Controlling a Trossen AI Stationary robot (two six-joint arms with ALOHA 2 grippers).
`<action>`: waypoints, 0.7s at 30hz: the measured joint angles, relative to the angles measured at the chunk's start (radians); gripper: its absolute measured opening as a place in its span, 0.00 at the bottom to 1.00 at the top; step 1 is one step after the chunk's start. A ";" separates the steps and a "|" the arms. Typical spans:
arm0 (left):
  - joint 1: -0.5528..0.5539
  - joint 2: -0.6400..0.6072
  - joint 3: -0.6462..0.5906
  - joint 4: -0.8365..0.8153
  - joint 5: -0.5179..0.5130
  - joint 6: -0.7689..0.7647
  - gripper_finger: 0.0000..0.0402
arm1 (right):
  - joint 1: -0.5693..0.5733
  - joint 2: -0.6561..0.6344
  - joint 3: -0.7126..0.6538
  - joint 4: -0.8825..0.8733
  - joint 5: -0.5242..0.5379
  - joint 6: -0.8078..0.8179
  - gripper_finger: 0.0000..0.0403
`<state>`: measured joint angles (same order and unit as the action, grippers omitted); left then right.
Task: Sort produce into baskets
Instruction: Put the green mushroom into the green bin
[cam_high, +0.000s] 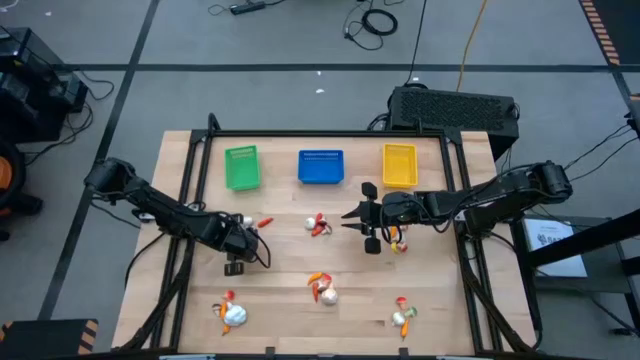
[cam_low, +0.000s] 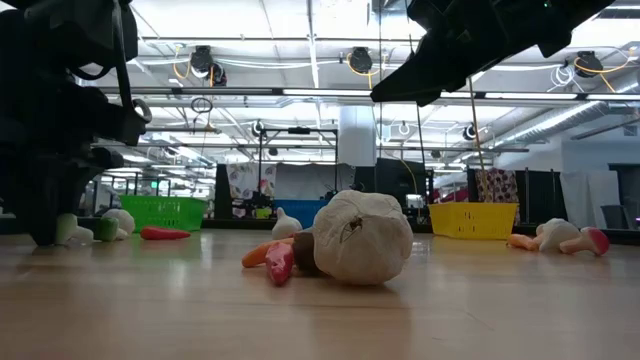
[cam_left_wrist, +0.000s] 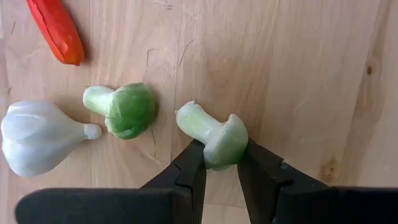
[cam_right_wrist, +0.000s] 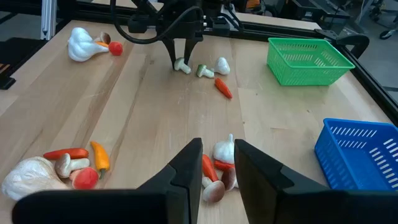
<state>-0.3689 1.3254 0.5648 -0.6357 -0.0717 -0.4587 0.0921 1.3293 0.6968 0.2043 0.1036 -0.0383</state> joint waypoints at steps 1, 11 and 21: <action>0.000 0.000 0.002 -0.002 0.015 0.000 0.21 | 0.000 0.000 0.000 0.000 0.000 0.000 0.21; 0.001 -0.003 0.132 -0.004 0.118 0.101 0.21 | 0.004 0.000 0.000 0.000 0.000 0.220 0.21; 0.223 -0.163 0.331 -0.264 -0.261 0.386 0.21 | 0.011 0.000 0.000 0.001 0.000 0.247 0.21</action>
<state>-0.1456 1.1624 0.8955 -0.9000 -0.3330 -0.0731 0.1032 1.3293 0.6968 0.2049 0.1031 0.2086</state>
